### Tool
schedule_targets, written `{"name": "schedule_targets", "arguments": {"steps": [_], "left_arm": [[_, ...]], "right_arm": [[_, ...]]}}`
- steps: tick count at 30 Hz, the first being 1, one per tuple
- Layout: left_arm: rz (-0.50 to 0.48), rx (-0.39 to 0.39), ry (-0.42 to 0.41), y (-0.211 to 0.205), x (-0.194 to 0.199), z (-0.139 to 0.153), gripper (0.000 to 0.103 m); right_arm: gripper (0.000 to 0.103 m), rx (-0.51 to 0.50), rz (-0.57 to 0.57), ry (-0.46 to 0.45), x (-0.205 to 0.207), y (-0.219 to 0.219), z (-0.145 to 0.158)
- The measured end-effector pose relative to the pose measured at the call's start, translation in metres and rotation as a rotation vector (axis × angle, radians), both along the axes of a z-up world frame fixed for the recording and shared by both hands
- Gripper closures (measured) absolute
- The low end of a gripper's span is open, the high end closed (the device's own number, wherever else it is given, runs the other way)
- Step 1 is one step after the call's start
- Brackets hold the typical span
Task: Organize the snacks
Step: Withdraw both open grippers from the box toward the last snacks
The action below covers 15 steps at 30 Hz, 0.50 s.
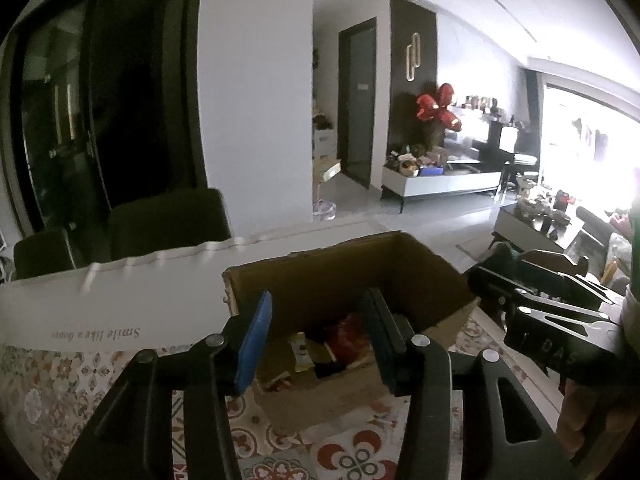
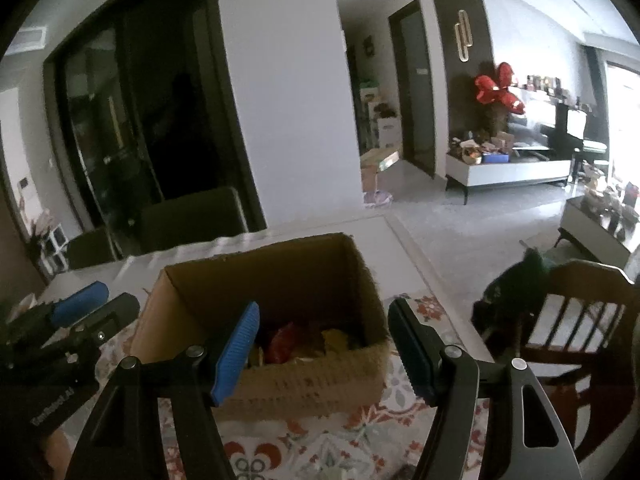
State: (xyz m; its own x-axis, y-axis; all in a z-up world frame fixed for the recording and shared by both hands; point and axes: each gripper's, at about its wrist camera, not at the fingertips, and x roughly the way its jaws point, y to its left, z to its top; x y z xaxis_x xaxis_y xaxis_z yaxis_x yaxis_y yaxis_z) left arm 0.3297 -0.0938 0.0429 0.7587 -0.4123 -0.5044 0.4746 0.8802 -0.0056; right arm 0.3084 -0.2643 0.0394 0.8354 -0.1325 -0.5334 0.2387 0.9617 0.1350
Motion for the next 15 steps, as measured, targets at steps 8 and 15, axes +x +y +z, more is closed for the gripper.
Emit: {"name": "schedule_targets", "arguments": {"steps": [8, 15], "left_arm": [[-0.083, -0.005, -0.05, -0.003, -0.03, 0.004, 0.056], [-0.151, -0.01, -0.035, -0.011, -0.046, -0.007, 0.056]], "right_arm": [[0.035, 0.0, -0.054, -0.037, -0.041, -0.001, 0.005], [0.035, -0.007, -0.122, -0.038, -0.072, 0.0, -0.003]]}}
